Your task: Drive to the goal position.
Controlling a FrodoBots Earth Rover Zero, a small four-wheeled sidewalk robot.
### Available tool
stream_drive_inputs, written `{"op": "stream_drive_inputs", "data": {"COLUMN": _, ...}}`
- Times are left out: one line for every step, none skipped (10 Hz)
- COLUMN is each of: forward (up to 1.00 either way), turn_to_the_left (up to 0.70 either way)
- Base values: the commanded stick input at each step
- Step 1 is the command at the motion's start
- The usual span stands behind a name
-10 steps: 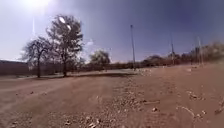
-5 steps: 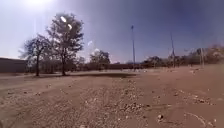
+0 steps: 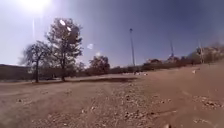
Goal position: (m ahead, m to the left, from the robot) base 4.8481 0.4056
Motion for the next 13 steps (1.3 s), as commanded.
{"op": "stream_drive_inputs", "data": {"forward": 0.50, "turn_to_the_left": 0.00}}
{"op": "stream_drive_inputs", "data": {"forward": 0.50, "turn_to_the_left": 0.00}}
{"op": "stream_drive_inputs", "data": {"forward": 0.50, "turn_to_the_left": 0.00}}
{"op": "stream_drive_inputs", "data": {"forward": 0.50, "turn_to_the_left": 0.00}}
{"op": "stream_drive_inputs", "data": {"forward": 0.50, "turn_to_the_left": 0.00}}
{"op": "stream_drive_inputs", "data": {"forward": 0.50, "turn_to_the_left": 0.00}}
{"op": "stream_drive_inputs", "data": {"forward": 0.50, "turn_to_the_left": 0.00}}
{"op": "stream_drive_inputs", "data": {"forward": 0.50, "turn_to_the_left": 0.00}}
{"op": "stream_drive_inputs", "data": {"forward": 0.50, "turn_to_the_left": 0.00}}
{"op": "stream_drive_inputs", "data": {"forward": 0.50, "turn_to_the_left": 0.00}}
{"op": "stream_drive_inputs", "data": {"forward": 0.50, "turn_to_the_left": 0.00}}
{"op": "stream_drive_inputs", "data": {"forward": 0.50, "turn_to_the_left": 0.00}}
{"op": "stream_drive_inputs", "data": {"forward": 0.50, "turn_to_the_left": 0.00}}
